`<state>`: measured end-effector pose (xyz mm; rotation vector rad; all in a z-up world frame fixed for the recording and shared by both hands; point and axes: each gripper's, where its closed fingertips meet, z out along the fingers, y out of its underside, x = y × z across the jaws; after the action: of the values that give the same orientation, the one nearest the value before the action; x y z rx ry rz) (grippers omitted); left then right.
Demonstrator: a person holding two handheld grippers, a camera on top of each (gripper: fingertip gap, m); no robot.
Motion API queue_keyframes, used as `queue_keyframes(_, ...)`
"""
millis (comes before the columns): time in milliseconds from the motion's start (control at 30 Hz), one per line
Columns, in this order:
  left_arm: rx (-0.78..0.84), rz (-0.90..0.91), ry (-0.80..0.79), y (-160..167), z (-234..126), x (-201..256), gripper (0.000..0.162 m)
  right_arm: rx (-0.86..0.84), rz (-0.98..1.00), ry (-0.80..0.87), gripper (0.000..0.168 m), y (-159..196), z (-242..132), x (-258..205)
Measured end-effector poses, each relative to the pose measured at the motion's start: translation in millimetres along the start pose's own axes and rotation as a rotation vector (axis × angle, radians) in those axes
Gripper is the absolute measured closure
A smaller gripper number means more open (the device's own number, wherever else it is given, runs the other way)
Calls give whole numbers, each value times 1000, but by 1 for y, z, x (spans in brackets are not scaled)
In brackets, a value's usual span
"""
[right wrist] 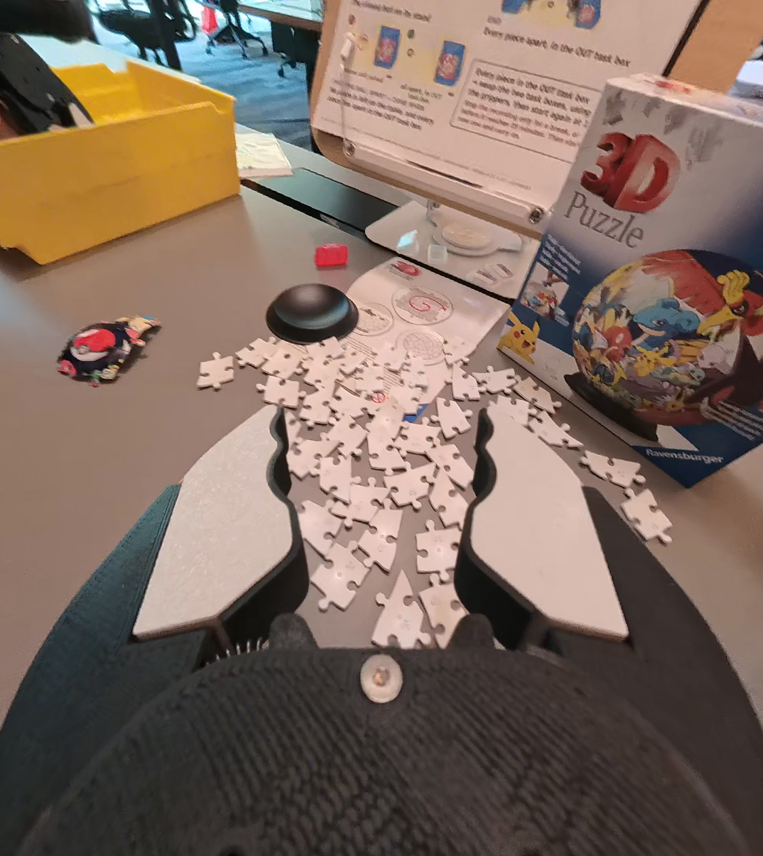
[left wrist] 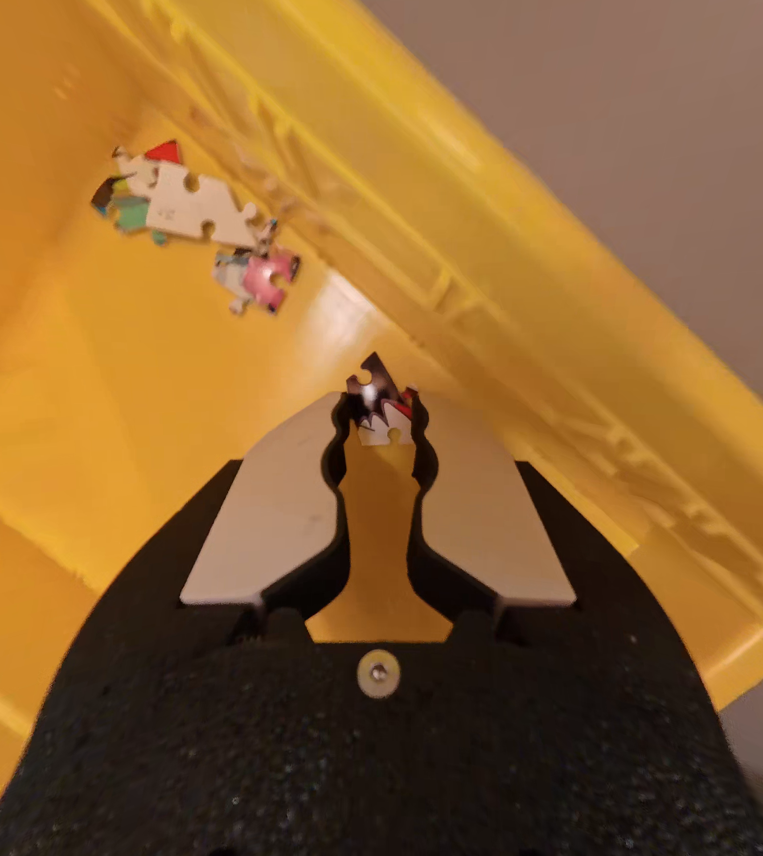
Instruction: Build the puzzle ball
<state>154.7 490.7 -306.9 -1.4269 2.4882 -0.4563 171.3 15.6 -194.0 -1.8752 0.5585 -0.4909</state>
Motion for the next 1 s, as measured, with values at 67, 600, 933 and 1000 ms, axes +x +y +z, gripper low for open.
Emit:
queue_keyframes(67,89,-51,-32,-3,-21,-3,138,27,-14,-17,90,-9,2,-10)
queue_keyframes(600,1558,7,1346,-102,-298,222,138,325,388,-938,114,-156,19,-222)
queue_keyframes(933,1608,106,1597,-137,-267,285,138,332,730,-1099,138,-169,5,-221)
queue_keyframes(1000,1598,141,1599,-142,-263,295,139,318,728,-1103,137,-167,3,-220)
